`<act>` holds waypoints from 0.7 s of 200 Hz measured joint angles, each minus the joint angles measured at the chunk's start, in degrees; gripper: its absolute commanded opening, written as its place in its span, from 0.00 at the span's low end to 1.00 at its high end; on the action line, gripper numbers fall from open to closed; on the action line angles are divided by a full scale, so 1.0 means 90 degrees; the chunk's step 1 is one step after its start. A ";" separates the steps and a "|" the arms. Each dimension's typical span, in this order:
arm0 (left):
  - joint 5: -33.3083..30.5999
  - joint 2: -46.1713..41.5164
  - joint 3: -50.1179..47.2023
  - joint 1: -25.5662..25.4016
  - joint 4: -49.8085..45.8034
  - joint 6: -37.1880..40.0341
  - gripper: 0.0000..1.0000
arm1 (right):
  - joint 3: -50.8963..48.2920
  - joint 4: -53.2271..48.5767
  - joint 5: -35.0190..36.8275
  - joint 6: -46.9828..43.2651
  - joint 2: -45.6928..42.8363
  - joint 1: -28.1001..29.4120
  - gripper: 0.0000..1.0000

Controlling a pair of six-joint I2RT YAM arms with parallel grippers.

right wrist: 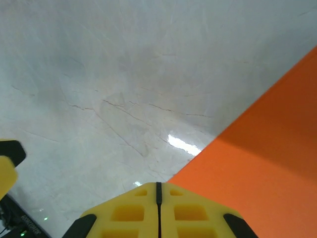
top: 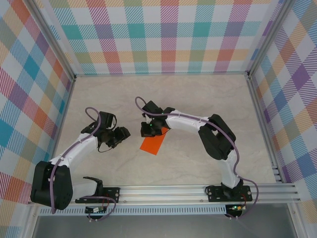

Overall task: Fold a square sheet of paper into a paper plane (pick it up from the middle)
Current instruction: Rotate the paper at the center of the table.

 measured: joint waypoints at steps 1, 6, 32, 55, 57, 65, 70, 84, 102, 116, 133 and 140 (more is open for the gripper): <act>0.0000 0.0005 0.0000 0.0007 -0.0002 0.0000 0.56 | 0.0002 0.0000 0.0002 0.0000 0.0012 0.0005 0.06; -0.0002 0.0022 -0.0005 0.0024 -0.0002 -0.0005 0.56 | 0.0019 -0.0027 0.0010 0.0019 0.0100 0.0036 0.06; -0.0015 0.0085 -0.0022 0.0073 -0.0002 -0.0005 0.57 | 0.0022 -0.0255 0.0032 0.0027 0.0440 0.0114 0.06; -0.0010 0.0192 -0.0022 0.0080 -0.0002 -0.0005 0.57 | 0.0046 -0.0274 0.0005 0.0012 0.0466 0.0109 0.06; -0.0010 0.0204 -0.0022 0.0080 -0.0002 -0.0002 0.57 | 0.0046 -0.0274 0.0002 0.0005 0.0466 0.0107 0.06; -0.0012 0.0233 -0.0022 0.0080 -0.0002 -0.0005 0.57 | 0.0046 -0.0296 0.0005 -0.0063 0.0466 0.0109 0.06; -0.0012 0.0248 -0.0022 0.0083 -0.0002 -0.0005 0.57 | 0.0046 -0.0296 0.0002 -0.0119 0.0466 0.0112 0.07; -0.0010 0.0277 -0.0022 0.0083 -0.0002 -0.0002 0.57 | -0.0007 -0.0282 -0.0027 -0.0355 0.0452 0.0107 0.07; -0.0007 0.0299 -0.0022 0.0083 -0.0002 0.0000 0.57 | -0.0352 -0.0238 -0.0114 -0.0828 0.0243 0.0104 0.08; 0.0002 0.0323 -0.0022 0.0083 -0.0002 0.0000 0.57 | -0.0775 -0.0301 -0.0148 -0.1217 -0.0053 0.0107 0.08; 0.0044 0.0362 -0.0022 0.0083 0.0000 0.0002 0.57 | -0.1282 -0.0454 -0.0163 -0.1591 -0.0437 0.0039 0.09; 0.0078 0.0372 -0.0022 0.0083 0.0002 0.0005 0.57 | -0.1467 -0.0542 -0.0170 -0.1668 -0.0580 0.0010 0.10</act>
